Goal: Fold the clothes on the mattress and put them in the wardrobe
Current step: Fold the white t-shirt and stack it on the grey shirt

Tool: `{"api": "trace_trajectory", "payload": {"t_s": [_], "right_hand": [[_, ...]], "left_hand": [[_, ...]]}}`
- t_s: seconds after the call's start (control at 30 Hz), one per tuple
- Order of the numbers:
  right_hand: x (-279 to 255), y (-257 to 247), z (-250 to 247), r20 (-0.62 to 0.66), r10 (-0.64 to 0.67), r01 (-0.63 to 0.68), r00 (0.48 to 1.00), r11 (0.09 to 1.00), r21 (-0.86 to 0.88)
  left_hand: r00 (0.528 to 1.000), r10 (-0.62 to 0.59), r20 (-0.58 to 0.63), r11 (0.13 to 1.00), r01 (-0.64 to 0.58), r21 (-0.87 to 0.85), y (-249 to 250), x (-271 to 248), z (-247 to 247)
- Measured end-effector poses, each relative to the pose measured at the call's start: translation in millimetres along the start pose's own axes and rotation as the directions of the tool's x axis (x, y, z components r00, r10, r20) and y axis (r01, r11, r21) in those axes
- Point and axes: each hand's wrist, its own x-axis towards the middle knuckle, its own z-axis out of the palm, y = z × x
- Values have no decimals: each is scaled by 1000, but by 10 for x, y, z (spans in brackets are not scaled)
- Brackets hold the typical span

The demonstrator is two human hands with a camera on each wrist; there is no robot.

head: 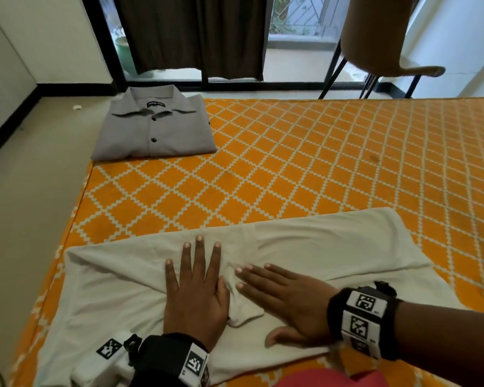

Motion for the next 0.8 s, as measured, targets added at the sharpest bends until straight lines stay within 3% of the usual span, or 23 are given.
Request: {"api": "trace_trajectory", "payload": {"t_s": [0.13, 0.23, 0.4, 0.5, 0.6, 0.63, 0.67, 0.73, 0.77, 0.8], "right_hand": [[-247, 248, 60, -32, 53, -52, 998, 998, 31], [-522, 487, 138, -24, 162, -161, 986, 986, 32], [-1032, 983, 223, -30, 392, -390, 919, 919, 60], [-1400, 1252, 256, 0, 592, -592, 806, 806, 11], [-1685, 1252, 120, 3, 840, -840, 543, 543, -4], [-1677, 1170, 83, -49, 864, -864, 502, 503, 15], [-1621, 1028, 49, -100, 835, -838, 540, 545, 27], [-1389, 610, 34, -183, 646, -656, 741, 755, 5], [-1250, 392, 97, -206, 483, -500, 851, 866, -36], [-1118, 186, 147, -183, 348, -362, 920, 931, -51]], "left_hand": [[1000, 10, -9, 1000, -10, 11, 3, -4, 11], [1000, 10, -17, 1000, -10, 3, -4, -14, 11], [999, 14, -31, 1000, -14, 6, -3, -18, 14], [999, 14, -36, 1000, -14, -5, 3, -16, 9], [999, 10, -40, 1000, -10, -3, 9, -17, 16], [999, 12, -40, 1000, -12, 0, 8, -16, 20], [999, 13, -39, 1000, -13, -1, 7, -13, 24], [999, 8, -39, 1000, -8, -6, 6, -10, 24], [999, 6, -37, 1000, -6, -5, 8, -9, 22], [999, 6, -31, 1000, -6, -2, 8, -12, 16]]}}
